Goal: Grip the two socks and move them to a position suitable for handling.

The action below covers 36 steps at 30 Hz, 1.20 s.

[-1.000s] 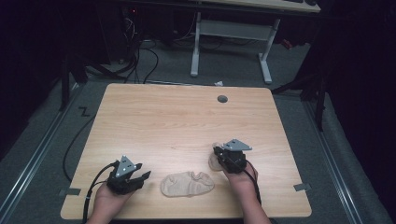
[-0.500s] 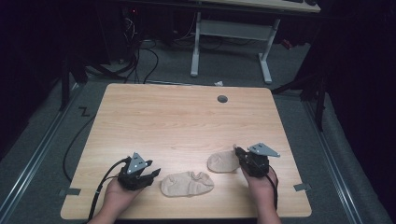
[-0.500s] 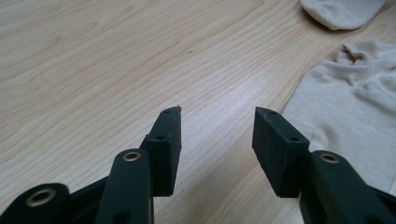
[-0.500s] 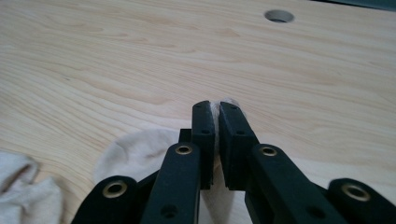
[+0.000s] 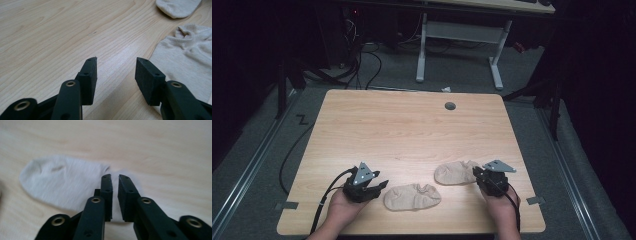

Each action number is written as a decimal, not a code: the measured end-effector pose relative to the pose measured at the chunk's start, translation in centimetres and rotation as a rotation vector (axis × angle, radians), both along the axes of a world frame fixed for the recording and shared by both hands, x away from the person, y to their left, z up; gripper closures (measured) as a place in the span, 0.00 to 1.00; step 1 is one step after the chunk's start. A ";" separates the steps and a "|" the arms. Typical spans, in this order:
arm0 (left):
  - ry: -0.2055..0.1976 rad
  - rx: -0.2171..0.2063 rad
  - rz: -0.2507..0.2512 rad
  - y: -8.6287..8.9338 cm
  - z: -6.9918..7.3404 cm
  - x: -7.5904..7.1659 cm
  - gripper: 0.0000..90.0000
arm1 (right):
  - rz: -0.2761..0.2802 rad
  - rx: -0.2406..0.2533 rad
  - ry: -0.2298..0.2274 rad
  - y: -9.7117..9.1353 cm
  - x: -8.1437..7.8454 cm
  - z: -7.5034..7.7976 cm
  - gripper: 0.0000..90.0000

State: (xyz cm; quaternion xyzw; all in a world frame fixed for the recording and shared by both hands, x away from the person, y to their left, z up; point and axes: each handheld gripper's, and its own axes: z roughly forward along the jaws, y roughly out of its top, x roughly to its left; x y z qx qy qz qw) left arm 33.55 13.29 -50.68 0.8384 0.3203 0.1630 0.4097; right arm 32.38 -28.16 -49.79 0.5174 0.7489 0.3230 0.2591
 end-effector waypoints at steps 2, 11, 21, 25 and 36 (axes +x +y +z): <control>0.001 -0.003 0.002 0.0 0.0 0.0 0.59 | 0.021 -0.002 0.048 0.4 0.4 -0.7 0.97; 0.017 -0.013 0.015 0.4 0.0 -0.1 0.59 | 0.121 -0.039 0.122 3.2 1.4 -2.1 1.00; 0.018 -0.008 0.061 2.3 -0.1 -0.9 0.59 | 0.211 -0.029 0.116 6.7 3.2 -2.3 1.00; 0.019 -0.017 0.092 3.3 -0.1 -1.3 0.59 | 0.271 -0.044 0.106 9.0 3.9 -2.4 1.00; 0.022 -0.016 0.145 5.1 -0.2 -2.2 0.59 | 0.409 -0.066 0.088 14.3 5.3 -2.5 1.00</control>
